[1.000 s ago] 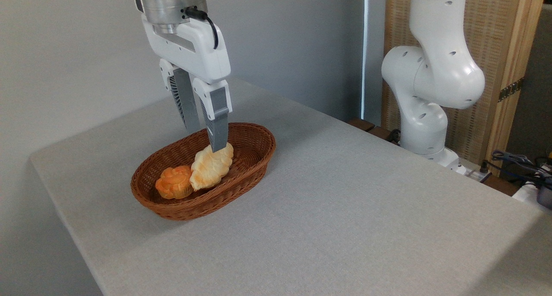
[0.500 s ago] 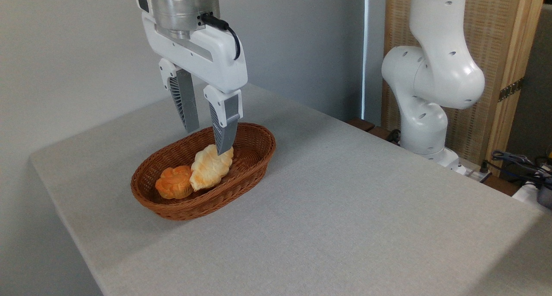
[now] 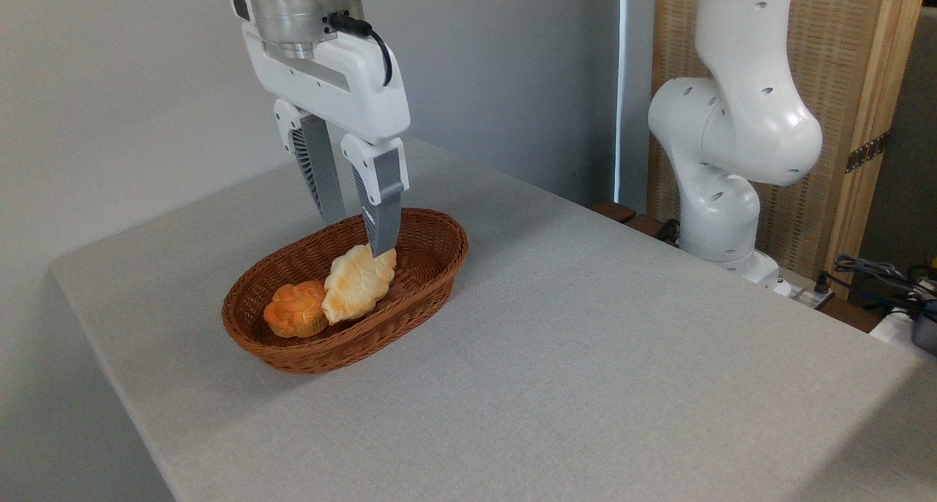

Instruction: Put bread into the basket

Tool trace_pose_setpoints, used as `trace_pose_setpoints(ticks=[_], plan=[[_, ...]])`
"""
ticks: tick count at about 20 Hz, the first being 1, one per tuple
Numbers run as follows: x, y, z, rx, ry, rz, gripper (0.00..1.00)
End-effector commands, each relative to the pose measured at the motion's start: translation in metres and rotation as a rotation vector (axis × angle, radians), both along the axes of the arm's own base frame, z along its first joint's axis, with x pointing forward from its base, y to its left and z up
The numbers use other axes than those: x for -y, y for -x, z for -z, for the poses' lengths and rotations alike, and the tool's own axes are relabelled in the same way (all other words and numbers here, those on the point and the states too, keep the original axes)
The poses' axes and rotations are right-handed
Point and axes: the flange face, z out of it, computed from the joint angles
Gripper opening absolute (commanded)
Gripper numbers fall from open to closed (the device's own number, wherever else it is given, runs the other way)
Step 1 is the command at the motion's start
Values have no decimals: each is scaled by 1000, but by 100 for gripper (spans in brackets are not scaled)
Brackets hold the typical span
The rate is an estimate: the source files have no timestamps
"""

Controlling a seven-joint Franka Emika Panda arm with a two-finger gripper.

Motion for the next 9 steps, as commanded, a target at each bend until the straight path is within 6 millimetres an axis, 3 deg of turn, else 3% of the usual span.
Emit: trace_pose_setpoints(ticks=[1,9], plan=[[1,6,-12,6,-39,-2,100],[-1,5,-12,6,-36,-4,100]])
